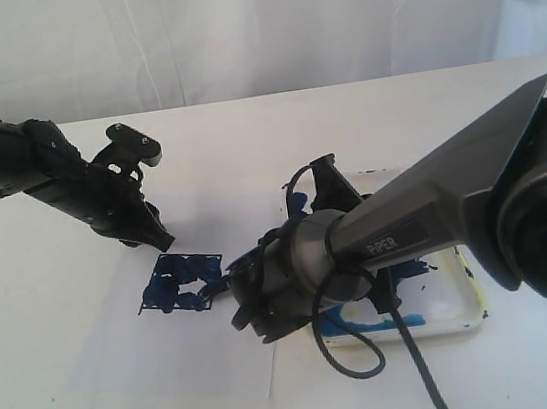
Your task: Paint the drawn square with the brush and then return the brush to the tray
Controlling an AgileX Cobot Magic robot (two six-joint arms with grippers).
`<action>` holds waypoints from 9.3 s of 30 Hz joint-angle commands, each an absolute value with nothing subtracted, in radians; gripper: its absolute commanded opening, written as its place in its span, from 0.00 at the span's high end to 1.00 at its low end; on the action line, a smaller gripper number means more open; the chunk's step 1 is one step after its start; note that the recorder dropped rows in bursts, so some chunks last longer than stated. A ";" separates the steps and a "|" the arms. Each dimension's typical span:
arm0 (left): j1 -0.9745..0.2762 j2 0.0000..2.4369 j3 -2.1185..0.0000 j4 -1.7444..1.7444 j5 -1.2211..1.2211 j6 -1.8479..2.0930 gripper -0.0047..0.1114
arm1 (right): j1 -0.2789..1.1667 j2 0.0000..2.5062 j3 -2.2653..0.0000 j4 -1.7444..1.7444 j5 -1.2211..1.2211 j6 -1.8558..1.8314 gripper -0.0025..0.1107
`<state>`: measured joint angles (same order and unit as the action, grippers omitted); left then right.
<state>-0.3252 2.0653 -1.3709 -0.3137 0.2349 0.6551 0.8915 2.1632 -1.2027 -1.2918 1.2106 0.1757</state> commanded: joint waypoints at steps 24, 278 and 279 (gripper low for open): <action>-0.322 2.065 -1.365 -0.306 0.282 0.653 0.62 | 0.860 2.157 -1.198 -1.357 1.221 0.191 0.98; -0.322 2.065 -1.365 -0.306 0.279 0.679 0.62 | 0.651 2.073 -1.263 -1.407 1.221 -0.049 0.98; -0.322 2.065 -1.365 -0.306 0.279 0.679 0.62 | 0.634 2.071 -1.249 -1.407 1.221 -0.047 0.98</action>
<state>-0.3252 2.0653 -1.3709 -0.3122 0.2388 0.6734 0.6754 2.0889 -1.2823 -1.4114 1.2094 -0.0398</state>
